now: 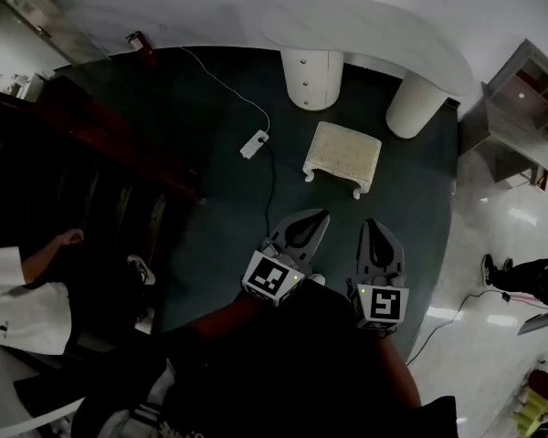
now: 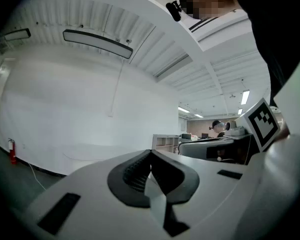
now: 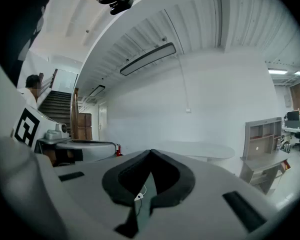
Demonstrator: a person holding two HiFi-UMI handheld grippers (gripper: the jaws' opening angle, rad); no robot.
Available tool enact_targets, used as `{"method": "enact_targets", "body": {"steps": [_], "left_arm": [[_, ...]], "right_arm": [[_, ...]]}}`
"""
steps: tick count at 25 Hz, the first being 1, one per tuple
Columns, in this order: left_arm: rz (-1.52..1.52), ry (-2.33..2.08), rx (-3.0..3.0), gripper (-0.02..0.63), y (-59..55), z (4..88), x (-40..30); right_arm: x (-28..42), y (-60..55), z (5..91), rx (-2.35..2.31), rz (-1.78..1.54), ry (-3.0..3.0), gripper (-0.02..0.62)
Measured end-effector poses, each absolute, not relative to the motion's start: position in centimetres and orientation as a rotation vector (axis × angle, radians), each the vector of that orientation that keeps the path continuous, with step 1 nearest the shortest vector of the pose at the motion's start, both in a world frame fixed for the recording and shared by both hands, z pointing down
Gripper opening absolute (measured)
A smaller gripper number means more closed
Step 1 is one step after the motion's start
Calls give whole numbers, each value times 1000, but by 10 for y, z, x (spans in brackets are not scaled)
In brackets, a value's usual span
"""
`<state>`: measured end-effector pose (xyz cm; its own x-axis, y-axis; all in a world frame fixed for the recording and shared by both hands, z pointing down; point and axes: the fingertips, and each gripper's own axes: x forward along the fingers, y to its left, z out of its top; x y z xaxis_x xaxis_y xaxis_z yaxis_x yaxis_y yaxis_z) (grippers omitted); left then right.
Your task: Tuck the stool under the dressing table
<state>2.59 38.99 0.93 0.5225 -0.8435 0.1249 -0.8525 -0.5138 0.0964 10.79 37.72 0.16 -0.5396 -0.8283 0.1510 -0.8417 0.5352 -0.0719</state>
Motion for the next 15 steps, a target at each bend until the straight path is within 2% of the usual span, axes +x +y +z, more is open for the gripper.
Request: {"method": "enact_targets", "body": {"steps": [15], "left_arm": [[179,-1485,2566,15,391,35,9]], "right_arm": [[117,385,31,1496,385,-2697,38]]}}
